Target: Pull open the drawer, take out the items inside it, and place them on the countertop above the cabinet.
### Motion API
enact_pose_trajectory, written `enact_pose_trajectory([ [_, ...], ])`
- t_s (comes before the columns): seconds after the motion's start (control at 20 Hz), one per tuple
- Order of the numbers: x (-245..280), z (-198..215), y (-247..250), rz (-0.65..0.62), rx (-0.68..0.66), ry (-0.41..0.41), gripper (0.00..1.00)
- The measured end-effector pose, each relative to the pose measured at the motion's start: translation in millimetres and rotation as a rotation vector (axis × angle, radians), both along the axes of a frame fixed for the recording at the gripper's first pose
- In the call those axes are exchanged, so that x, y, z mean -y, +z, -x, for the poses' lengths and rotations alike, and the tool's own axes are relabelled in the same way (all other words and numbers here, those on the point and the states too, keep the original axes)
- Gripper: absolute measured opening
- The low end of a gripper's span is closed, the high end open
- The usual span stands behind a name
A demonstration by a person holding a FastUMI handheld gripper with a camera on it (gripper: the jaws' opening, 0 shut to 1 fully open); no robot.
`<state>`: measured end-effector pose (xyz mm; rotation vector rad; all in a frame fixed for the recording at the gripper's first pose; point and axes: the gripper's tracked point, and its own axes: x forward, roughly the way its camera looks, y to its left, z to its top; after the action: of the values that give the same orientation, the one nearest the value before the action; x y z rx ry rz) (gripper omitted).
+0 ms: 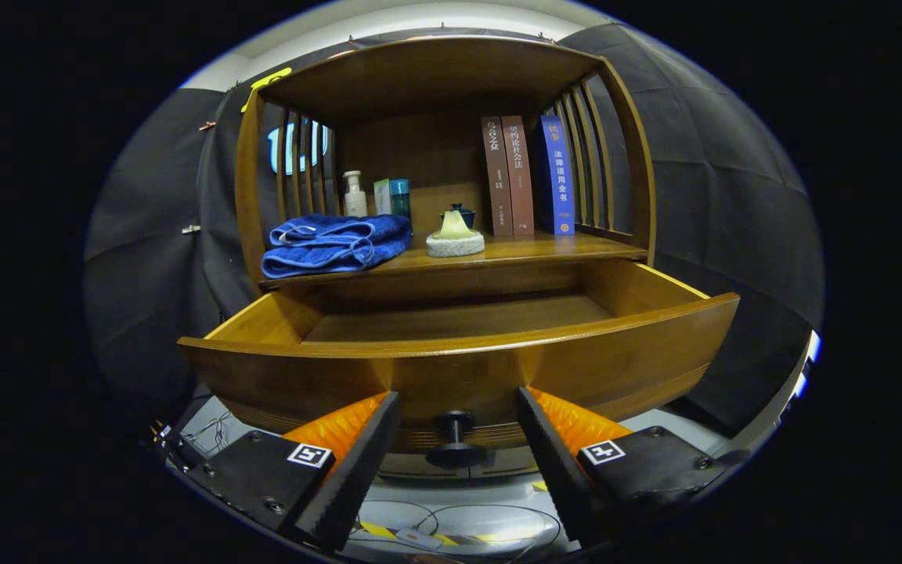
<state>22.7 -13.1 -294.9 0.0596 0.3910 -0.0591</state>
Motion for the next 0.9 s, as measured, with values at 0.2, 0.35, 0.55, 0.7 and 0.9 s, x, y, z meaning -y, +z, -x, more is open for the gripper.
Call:
enact_pose_trajectory([
  [0.2,1,-42,-7,-0.005,-0.001,-0.002,1.00],
  [0.35,1,-71,-10,-0.003,0.013,-0.003,1.00],
  [0.55,2,-101,-14,-0.003,0.017,-0.006,1.00],
  [0.7,2,-117,-16,-0.002,0.016,-0.009,1.00],
  [0.9,1,-123,-20,0.022,0.010,-0.013,1.00],
])
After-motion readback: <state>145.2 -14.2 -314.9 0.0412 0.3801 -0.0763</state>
